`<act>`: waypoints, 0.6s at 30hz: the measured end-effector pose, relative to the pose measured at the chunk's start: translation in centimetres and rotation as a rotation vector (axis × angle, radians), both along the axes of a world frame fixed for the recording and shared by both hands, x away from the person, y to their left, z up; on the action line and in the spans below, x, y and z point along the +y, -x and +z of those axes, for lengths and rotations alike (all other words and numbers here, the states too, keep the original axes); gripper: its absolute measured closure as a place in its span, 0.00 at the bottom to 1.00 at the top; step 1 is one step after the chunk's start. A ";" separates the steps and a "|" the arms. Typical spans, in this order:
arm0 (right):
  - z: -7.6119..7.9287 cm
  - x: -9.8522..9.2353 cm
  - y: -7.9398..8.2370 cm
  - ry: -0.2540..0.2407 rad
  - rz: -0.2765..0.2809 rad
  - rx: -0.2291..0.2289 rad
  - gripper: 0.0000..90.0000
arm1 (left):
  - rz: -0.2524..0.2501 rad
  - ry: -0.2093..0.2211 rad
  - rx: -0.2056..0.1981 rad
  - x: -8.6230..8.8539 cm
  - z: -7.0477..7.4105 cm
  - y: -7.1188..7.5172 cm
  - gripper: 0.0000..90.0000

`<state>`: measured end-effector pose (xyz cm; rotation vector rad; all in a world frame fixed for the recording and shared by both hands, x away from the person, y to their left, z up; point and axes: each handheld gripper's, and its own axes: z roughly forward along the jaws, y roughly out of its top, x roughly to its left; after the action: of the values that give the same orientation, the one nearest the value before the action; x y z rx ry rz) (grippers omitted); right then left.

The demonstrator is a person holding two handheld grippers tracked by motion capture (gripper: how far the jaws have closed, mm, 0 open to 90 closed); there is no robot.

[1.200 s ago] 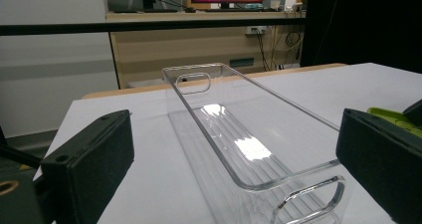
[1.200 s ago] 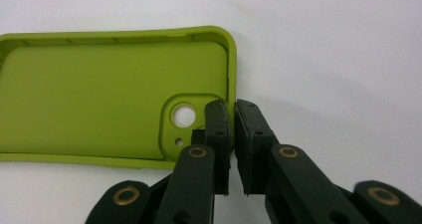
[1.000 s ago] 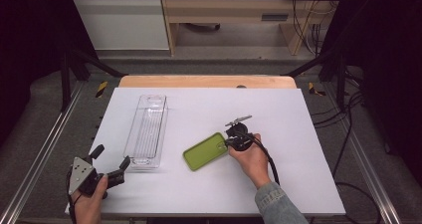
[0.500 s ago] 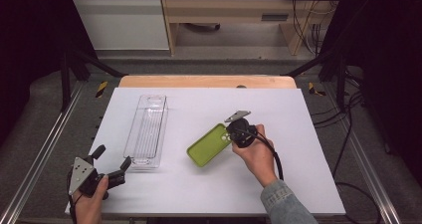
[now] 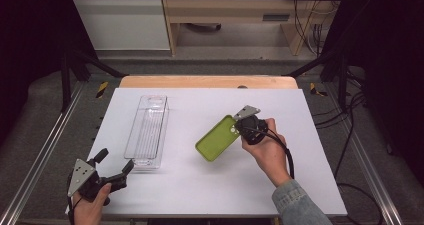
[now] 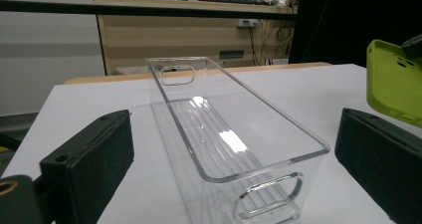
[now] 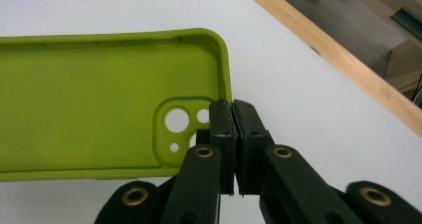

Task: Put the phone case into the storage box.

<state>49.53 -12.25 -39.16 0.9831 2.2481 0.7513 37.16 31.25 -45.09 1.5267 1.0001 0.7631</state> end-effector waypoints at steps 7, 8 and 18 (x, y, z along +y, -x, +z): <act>1.1 -0.4 0.4 0.005 0.016 -0.039 0.98 | -0.037 -0.050 0.011 -1.6 2.3 0.2 0.03; 1.6 -0.4 0.7 0.018 0.024 -0.061 0.98 | -0.049 -0.064 0.012 -2.0 2.7 0.1 0.03; 3.7 -0.2 1.7 0.052 0.052 -0.147 0.98 | -0.121 -0.128 0.056 -4.3 6.6 -2.0 0.03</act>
<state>47.83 -12.40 -35.44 0.8208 2.1617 0.7583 39.17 26.96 -38.51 1.7115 0.9052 0.7135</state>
